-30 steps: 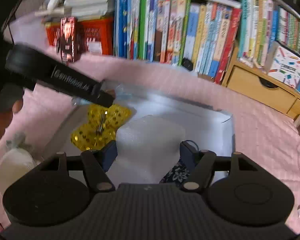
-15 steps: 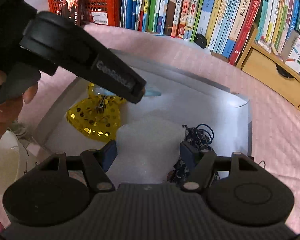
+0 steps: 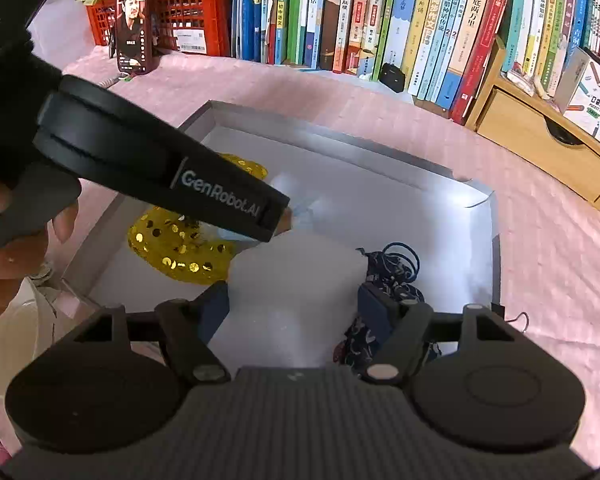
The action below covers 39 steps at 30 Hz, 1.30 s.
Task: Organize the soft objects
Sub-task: 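Carry the mask bundle with the left tool while the right tool carries the foam block into the tray, then open the left tool to drop the mask bundle while the right tool releases the foam block, then move the left tool to the green gingham cloth while the right tool approaches the purple plush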
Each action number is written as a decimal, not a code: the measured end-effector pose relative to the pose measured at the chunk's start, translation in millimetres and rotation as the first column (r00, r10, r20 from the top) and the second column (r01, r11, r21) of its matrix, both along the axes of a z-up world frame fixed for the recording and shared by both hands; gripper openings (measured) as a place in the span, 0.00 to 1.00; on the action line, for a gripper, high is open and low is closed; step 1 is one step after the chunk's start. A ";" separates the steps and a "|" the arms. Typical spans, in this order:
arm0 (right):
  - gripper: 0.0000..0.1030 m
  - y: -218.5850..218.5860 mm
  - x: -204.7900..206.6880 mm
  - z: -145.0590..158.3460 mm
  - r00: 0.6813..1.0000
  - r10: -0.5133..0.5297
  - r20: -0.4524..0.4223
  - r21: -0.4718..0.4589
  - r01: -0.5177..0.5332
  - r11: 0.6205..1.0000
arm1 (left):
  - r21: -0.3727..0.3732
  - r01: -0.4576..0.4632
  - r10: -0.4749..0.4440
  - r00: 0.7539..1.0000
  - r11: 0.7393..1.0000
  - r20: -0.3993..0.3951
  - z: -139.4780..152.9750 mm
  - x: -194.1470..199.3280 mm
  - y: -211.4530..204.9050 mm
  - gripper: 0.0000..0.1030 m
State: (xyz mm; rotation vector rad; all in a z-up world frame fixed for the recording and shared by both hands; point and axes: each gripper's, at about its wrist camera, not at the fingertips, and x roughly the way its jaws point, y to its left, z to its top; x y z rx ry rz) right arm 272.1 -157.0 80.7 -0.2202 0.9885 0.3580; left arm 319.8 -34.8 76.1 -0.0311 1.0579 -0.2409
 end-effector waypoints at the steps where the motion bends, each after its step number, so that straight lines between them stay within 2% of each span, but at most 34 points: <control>1: 0.79 -0.3 -0.9 1.2 1.000 -0.003 0.003 0.001 0.003 1.000 | 0.000 -0.001 0.001 1.000 1.000 0.008 2.5 -2.4 0.9 0.60; 7: 0.79 -1.4 -10.3 10.9 1.000 -0.009 0.026 0.011 0.009 1.000 | -0.008 0.007 -0.007 0.998 1.000 0.062 21.7 -20.4 7.5 0.65; 11: 0.82 -1.6 -16.3 16.8 0.999 -0.010 0.044 0.012 0.010 1.000 | 0.004 0.011 -0.011 0.995 1.000 0.096 31.9 -32.9 10.3 0.69; 18: 0.87 -2.7 -26.1 28.4 0.996 -0.030 0.082 0.024 0.028 0.999 | 0.007 -0.008 0.007 0.992 1.000 0.125 45.4 -49.7 21.4 0.71; 25: 0.87 -3.0 -52.7 45.1 0.987 -0.029 0.156 0.043 0.023 0.999 | -0.007 0.005 -0.003 0.982 1.000 0.190 61.4 -86.1 39.8 0.72; 32: 0.87 -3.2 -118.8 54.8 0.939 -0.050 0.339 0.102 0.016 0.995 | 0.018 0.018 -0.023 0.949 1.000 0.316 70.2 -148.5 68.2 0.77; 36: 0.87 1.9 -171.4 46.0 0.893 -0.045 0.447 0.118 -0.008 0.993 | 0.004 0.008 -0.009 0.928 1.000 0.372 68.8 -189.8 94.6 0.80; 39: 0.87 6.5 -202.5 35.8 0.874 -0.047 0.483 0.139 -0.024 0.990 | -0.008 -0.011 0.013 0.916 1.000 0.402 66.4 -215.0 113.8 0.81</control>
